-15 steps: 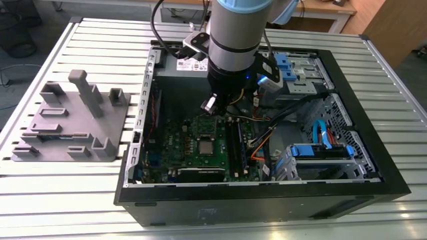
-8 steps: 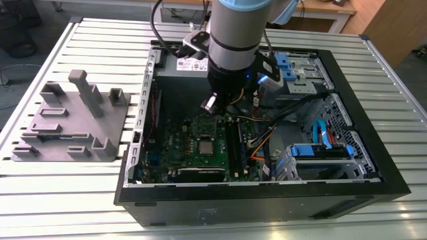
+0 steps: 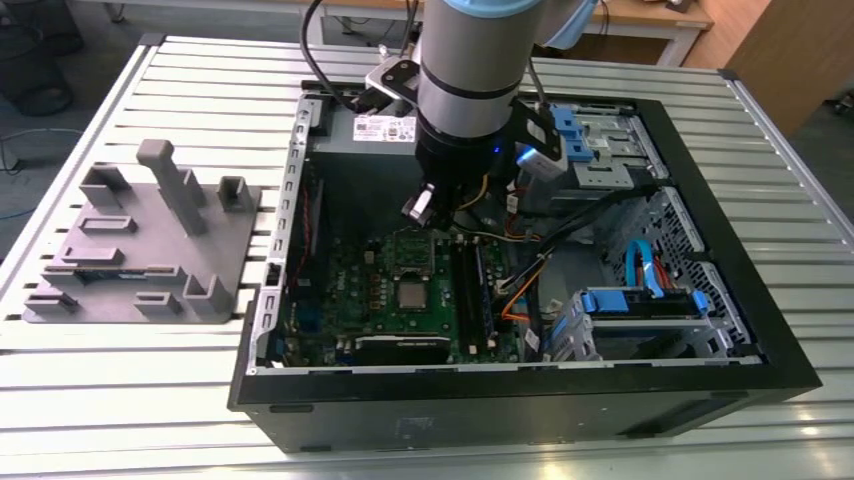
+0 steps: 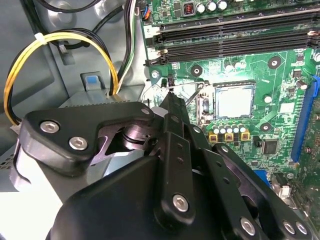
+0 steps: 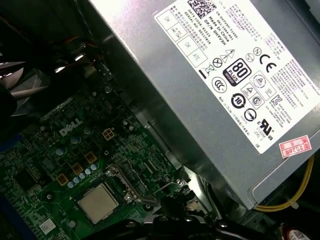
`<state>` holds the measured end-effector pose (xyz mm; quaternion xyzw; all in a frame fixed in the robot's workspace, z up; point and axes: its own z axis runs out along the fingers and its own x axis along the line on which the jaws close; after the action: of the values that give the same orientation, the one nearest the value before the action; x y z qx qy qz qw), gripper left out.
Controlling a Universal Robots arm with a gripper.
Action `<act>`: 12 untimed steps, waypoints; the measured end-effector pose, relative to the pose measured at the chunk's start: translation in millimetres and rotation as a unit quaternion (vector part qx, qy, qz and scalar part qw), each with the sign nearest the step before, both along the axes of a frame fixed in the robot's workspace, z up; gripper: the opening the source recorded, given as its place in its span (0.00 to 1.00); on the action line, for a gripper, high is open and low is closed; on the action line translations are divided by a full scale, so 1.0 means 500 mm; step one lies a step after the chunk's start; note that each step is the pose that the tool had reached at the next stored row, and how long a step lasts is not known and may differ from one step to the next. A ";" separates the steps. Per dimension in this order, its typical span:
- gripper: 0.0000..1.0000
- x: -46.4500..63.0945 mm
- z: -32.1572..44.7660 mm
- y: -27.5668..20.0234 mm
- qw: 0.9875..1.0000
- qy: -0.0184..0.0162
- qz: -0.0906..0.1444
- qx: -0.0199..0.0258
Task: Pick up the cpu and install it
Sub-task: 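Close the cpu cover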
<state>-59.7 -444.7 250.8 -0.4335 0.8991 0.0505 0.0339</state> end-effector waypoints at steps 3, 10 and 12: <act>0.11 0.000 0.000 -0.0004 1.000 0.000 0.001 0.000; 0.11 0.000 0.000 -0.0050 1.000 0.000 0.004 0.000; 0.11 0.000 0.000 -0.0072 1.000 0.000 0.005 0.000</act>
<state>-59.7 -448.3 251.0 -0.4383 0.8968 0.0503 0.0336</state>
